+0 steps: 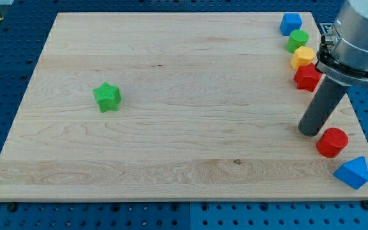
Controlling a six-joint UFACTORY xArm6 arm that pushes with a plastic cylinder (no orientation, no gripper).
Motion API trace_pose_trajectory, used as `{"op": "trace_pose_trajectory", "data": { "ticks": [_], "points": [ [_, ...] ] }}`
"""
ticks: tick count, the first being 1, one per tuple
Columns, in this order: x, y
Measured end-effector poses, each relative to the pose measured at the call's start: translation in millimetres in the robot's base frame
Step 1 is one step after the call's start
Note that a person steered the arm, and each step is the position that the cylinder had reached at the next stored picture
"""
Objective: Slide the red circle to the top of the blue triangle
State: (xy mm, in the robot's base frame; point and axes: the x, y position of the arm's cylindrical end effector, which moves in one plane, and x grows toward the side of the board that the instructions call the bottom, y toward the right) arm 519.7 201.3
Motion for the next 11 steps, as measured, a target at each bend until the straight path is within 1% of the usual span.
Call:
{"op": "trace_pose_trajectory", "data": {
  "ticks": [1,3,4,11],
  "points": [
    [14,0],
    [17,0],
    [26,0],
    [31,3]
  ]
}}
